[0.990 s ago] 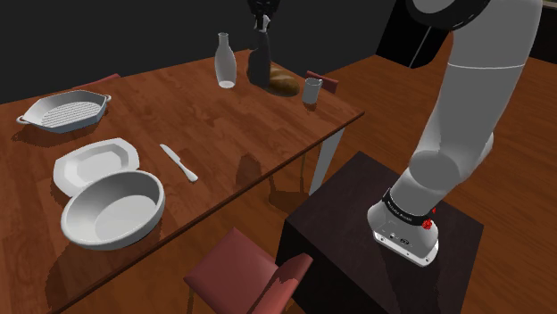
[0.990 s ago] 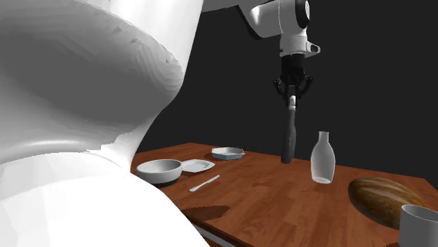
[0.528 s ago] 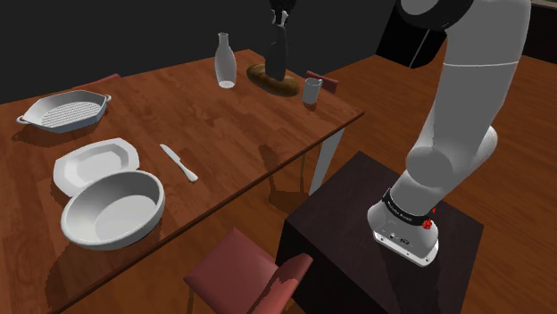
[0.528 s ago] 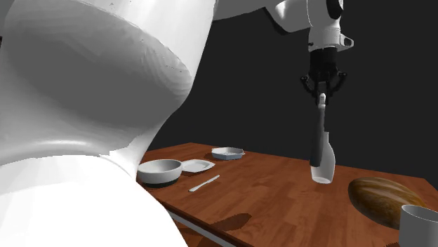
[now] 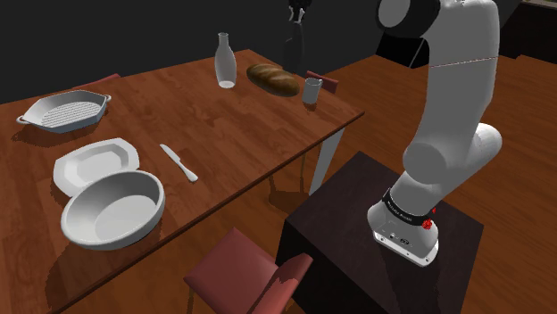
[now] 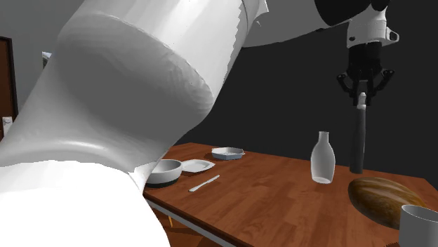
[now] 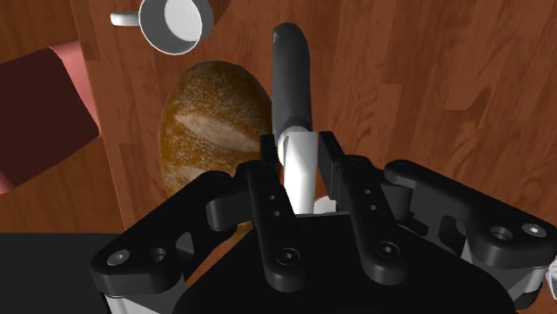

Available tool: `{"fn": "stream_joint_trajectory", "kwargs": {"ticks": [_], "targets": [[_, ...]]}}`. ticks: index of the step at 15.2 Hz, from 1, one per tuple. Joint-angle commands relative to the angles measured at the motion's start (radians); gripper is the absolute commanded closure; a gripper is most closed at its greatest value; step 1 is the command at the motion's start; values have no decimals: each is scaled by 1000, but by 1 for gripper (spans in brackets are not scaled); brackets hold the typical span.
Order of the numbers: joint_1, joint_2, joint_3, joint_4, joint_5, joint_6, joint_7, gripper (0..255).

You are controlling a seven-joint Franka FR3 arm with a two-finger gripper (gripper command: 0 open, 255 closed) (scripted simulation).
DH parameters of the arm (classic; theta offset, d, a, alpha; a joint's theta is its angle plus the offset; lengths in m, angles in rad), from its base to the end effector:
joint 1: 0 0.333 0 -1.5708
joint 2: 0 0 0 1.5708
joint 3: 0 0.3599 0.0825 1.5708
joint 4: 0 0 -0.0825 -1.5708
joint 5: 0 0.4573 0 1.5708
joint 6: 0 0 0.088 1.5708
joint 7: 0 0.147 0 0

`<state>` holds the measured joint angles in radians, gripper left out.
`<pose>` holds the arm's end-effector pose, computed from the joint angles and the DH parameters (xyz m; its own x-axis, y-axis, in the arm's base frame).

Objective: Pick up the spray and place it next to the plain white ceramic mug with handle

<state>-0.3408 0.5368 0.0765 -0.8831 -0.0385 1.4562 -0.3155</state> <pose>0.7534 -0.2300 0.6074 0.9987 0.0348 0.0359 0.0344 -0.9994 0.0106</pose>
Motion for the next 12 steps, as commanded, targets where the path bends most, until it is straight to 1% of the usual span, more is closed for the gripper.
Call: {"fn": "stream_joint_trajectory", "kwargs": {"ticks": [1, 6, 12], "targets": [[-9, -4, -2, -31, 2, 28, -11, 255], [-15, -50, -1, -175, 5, 126, -11, 255], [-19, -80, -1, -304, 7, 225, -10, 255]]}}
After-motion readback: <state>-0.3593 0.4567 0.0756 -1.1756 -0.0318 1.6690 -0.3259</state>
